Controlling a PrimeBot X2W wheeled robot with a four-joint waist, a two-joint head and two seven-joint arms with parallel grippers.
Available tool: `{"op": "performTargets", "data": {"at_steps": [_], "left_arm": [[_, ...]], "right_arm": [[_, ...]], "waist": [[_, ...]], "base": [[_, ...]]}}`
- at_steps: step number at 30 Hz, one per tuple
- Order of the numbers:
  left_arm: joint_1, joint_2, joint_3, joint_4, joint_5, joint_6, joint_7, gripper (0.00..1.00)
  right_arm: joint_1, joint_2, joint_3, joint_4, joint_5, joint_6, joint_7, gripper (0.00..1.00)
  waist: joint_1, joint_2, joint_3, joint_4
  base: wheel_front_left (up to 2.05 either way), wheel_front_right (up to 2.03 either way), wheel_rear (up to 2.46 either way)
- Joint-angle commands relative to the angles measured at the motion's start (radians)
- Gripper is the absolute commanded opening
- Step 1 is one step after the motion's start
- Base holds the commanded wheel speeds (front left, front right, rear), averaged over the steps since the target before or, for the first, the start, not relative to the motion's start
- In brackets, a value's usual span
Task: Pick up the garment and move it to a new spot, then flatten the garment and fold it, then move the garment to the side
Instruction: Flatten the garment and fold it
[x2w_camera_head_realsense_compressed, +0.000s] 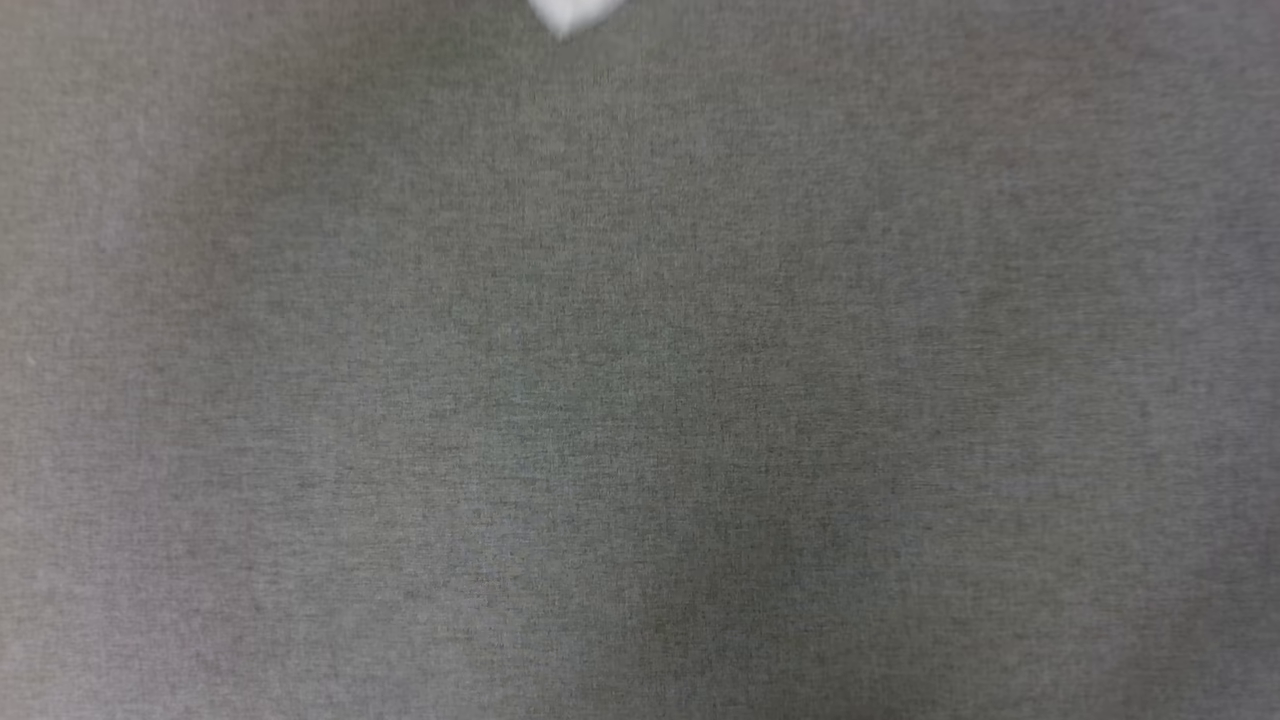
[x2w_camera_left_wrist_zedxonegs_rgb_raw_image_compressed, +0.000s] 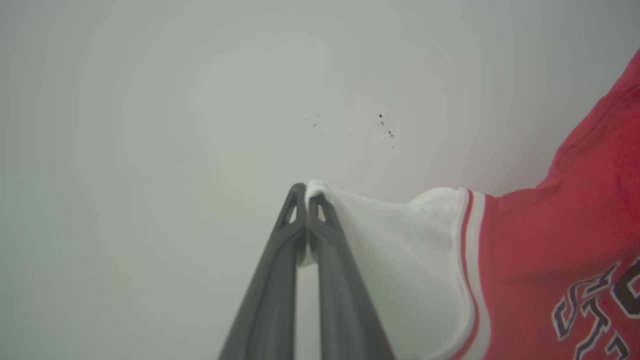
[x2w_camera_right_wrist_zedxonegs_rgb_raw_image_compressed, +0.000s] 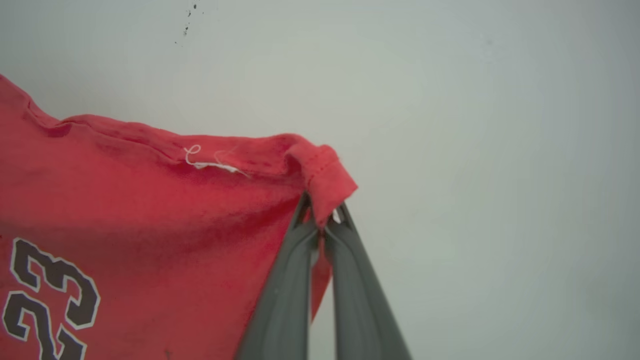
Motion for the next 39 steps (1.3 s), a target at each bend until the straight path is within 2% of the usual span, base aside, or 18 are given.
{"op": "performTargets", "data": {"at_steps": [1, 9, 13, 18, 25, 28, 33, 39], "left_arm": [[-0.025, -0.007, 0.003, 0.013, 0.001, -0.006, -0.006, 0.00], [-0.139, -0.048, -0.003, 0.155, 0.010, -0.054, -0.044, 0.00], [-0.107, -0.067, -0.017, 0.208, 0.002, -0.070, -0.078, 0.00], [-0.035, -0.082, -0.049, 0.259, -0.001, -0.092, -0.118, 0.00], [0.170, -0.089, -0.083, 0.294, -0.030, -0.108, -0.167, 0.00], [0.282, -0.082, -0.093, 0.282, -0.046, -0.102, -0.182, 0.00], [0.505, -0.062, -0.089, 0.215, -0.084, -0.071, -0.196, 0.00], [0.811, 0.002, -0.098, 0.064, -0.125, -0.016, -0.201, 0.00]], "right_arm": [[-0.029, 0.011, 0.007, 0.014, -0.005, -0.001, -0.006, 0.00], [-0.177, 0.049, 0.080, 0.192, -0.004, -0.001, -0.083, 0.00], [-0.174, 0.052, 0.125, 0.260, 0.023, -0.001, -0.130, 0.00], [-0.099, 0.052, 0.192, 0.338, 0.068, -0.001, -0.186, 0.00], [0.081, 0.071, 0.296, 0.398, 0.151, -0.001, -0.270, 0.00], [0.174, 0.075, 0.338, 0.405, 0.186, -0.001, -0.301, 0.00], [0.350, 0.057, 0.394, 0.373, 0.256, -0.001, -0.350, 0.00], [0.568, 0.017, 0.438, 0.302, 0.312, -0.001, -0.364, 0.00]], "waist": [[-0.0001, 0.0000, 0.016, 0.004], [-0.0001, 0.0000, 0.060, 0.010], [-0.0001, 0.0000, 0.079, 0.017], [-0.0001, 0.0000, 0.086, 0.020], [-0.0001, 0.0000, 0.051, 0.024], [-0.0001, 0.0000, 0.023, 0.024], [-0.0001, 0.0000, -0.045, 0.022], [-0.0001, 0.0000, -0.147, 0.016]], "base": [[0.00, 0.00, 0.00], [0.00, 0.00, 0.00], [0.00, 0.00, 0.00], [0.00, 0.00, 0.00], [0.00, 0.00, 0.00], [0.00, 0.00, 0.00], [0.00, 0.00, 0.00], [0.00, 0.00, 0.00]]}}
